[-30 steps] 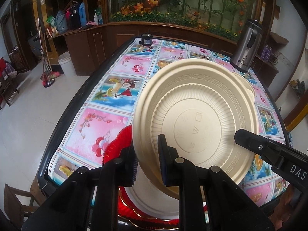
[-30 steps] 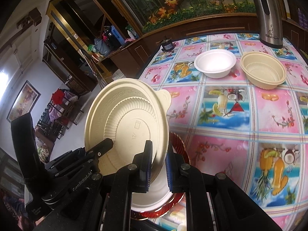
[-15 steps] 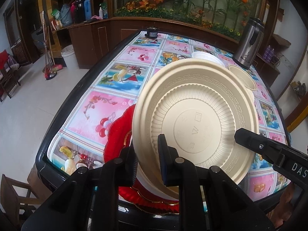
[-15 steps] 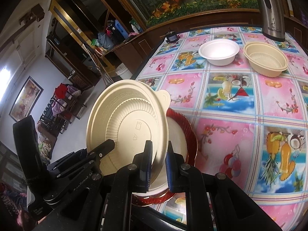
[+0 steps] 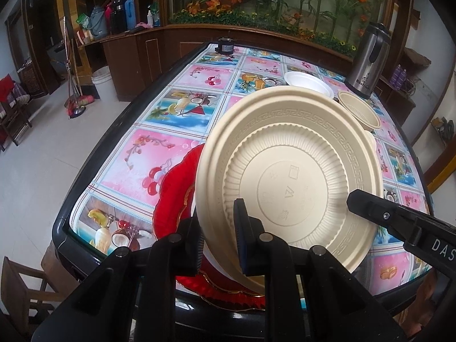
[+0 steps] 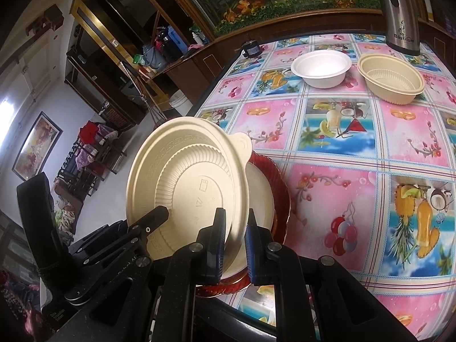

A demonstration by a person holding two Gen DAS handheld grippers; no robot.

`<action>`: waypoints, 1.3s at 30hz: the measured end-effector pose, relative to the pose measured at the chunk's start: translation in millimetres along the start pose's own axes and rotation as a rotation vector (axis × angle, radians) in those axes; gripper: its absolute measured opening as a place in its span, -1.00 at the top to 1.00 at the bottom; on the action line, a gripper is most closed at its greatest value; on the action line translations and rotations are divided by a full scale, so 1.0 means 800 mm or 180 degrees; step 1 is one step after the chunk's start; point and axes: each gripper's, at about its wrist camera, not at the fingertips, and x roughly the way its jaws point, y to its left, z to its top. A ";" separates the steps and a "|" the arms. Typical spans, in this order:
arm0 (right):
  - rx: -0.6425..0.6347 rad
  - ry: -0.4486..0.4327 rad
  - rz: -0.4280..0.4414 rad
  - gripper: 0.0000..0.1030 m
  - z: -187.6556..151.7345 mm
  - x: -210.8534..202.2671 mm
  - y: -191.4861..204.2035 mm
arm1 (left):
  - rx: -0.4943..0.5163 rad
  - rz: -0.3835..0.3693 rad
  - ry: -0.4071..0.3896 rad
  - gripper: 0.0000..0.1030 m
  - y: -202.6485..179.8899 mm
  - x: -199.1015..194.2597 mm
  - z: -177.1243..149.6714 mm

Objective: Organize plates and bowls
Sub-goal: 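Hold the beige plate upright above the stack with both grippers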

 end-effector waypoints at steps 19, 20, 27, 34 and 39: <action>-0.0105 -0.0042 0.0014 0.76 0.005 -0.012 0.015 | -0.0058 -0.0073 -0.0017 0.68 0.012 -0.015 0.003; -0.0094 -0.0026 0.0012 0.76 0.005 -0.010 0.014 | -0.0051 -0.0067 0.0009 0.68 0.012 -0.011 0.002; -0.0012 0.0125 0.0007 0.76 -0.003 0.006 0.002 | -0.0028 -0.0049 0.0142 0.67 0.010 0.002 -0.005; -0.0003 0.0178 0.0008 0.76 -0.008 0.011 0.002 | -0.0020 -0.0033 0.0163 0.67 0.010 0.003 -0.011; 0.0005 0.0201 0.0006 0.76 -0.009 0.013 0.001 | -0.0014 -0.0019 0.0171 0.67 0.011 0.005 -0.011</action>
